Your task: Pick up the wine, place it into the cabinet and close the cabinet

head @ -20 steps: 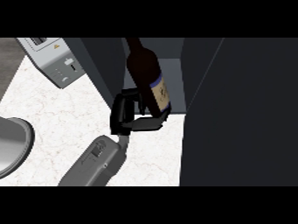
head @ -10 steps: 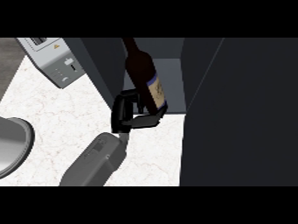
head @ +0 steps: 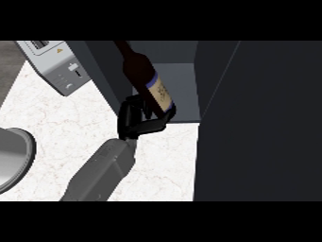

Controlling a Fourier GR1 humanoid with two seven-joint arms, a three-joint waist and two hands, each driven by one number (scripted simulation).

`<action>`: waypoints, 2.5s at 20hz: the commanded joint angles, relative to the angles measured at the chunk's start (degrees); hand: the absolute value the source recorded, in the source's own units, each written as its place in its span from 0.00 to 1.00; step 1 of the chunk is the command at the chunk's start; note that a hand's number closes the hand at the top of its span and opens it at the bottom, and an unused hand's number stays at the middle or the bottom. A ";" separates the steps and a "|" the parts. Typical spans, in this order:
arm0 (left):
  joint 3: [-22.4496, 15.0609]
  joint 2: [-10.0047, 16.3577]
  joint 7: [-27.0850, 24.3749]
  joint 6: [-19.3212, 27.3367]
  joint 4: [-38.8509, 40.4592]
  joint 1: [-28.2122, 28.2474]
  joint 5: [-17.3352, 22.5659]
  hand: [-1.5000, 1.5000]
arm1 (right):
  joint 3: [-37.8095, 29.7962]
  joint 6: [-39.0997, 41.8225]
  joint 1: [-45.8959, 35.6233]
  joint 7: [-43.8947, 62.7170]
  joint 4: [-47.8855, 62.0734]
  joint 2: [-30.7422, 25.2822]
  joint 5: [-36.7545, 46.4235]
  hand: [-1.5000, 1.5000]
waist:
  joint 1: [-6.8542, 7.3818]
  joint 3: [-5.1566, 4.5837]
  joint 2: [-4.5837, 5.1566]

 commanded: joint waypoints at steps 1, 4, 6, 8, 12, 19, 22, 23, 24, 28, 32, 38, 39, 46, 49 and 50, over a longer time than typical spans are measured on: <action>3.36 0.00 -4.42 -8.33 11.21 -4.50 1.19 1.00 | -0.57 0.87 0.02 -0.58 0.19 -0.40 -0.79 0.00 | -0.25 -0.01 0.16; -0.10 0.00 -3.04 -6.46 10.20 -5.47 4.23 1.00 | -3.48 1.47 -0.09 0.93 0.04 -2.13 -3.95 0.00 | -0.39 0.00 0.08; -1.41 0.00 -1.97 -3.52 10.21 -8.60 6.90 1.00 | 1.09 2.05 2.96 -2.54 0.70 1.04 0.69 0.00 | -0.76 0.00 0.11; 1.01 0.00 -1.08 -5.86 15.10 -12.96 7.22 1.00 | -0.12 2.71 0.07 -6.61 6.43 0.96 1.75 0.00 | -0.75 0.01 0.30; -2.44 0.00 -3.07 -5.65 12.68 -9.99 10.11 1.00 | 1.81 -0.03 -0.40 -0.96 1.57 1.36 1.80 0.00 | -0.34 -0.01 0.09; 1.12 0.00 -2.21 -8.21 22.40 -19.06 11.98 1.00 | 0.17 -0.81 -4.18 1.98 2.20 -0.22 -0.55 0.00 | -0.76 -0.02 0.33; 0.53 0.00 -0.67 -6.43 23.19 -21.71 13.95 1.00 | 3.20 0.00 -3.50 -1.99 4.71 1.77 3.04 0.00 | -1.28 -0.02 0.48; 2.64 0.00 0.59 -10.59 26.85 -21.79 12.03 1.00 | 1.03 0.17 -2.80 -2.86 5.05 0.94 2.97 0.00 | -0.68 0.00 0.40; -1.10 0.00 -2.31 -5.59 22.30 -18.90 13.20 1.00 | -0.74 1.56 -0.37 -1.83 2.56 -0.19 -0.90 0.00 | -1.35 0.00 0.31; -2.82 0.00 1.32 -3.77 22.19 -19.16 14.03 1.00 | 2.83 -1.78 -3.93 1.38 2.39 1.53 2.56 0.00 | -1.17 -0.02 0.29; -0.69 0.00 -3.38 -7.20 28.51 -19.19 14.72 1.00 | 1.65 0.66 -2.72 -1.83 3.99 0.91 0.90 0.00 | -2.51 -0.05 0.86; 2.58 0.00 -7.20 -9.13 32.62 -20.93 15.12 1.00 | 2.92 0.36 -2.51 -2.80 3.84 1.49 3.27 0.00 | -1.85 -0.06 0.88; 1.53 0.00 -6.78 -5.30 28.78 -20.14 16.74 1.00 | -0.32 1.51 -6.53 -2.63 8.60 -0.60 -0.14 0.00 | -2.47 -0.04 0.98; 4.12 0.54 -11.98 -8.28 32.78 -21.54 14.29 0.00 | 3.77 -0.31 -2.44 0.34 1.16 1.03 3.13 0.00 | -0.86 -0.04 0.42; 3.46 0.00 -14.43 -7.59 30.38 -22.28 13.36 0.00 | 2.89 -0.80 -3.73 -1.67 2.71 1.58 3.48 0.00 | -0.50 -0.01 0.27; 2.58 0.38 -18.31 -10.76 31.17 -18.42 12.13 0.00 | 1.91 0.81 -2.27 -2.87 3.61 0.77 2.41 0.00 | -0.38 0.00 0.32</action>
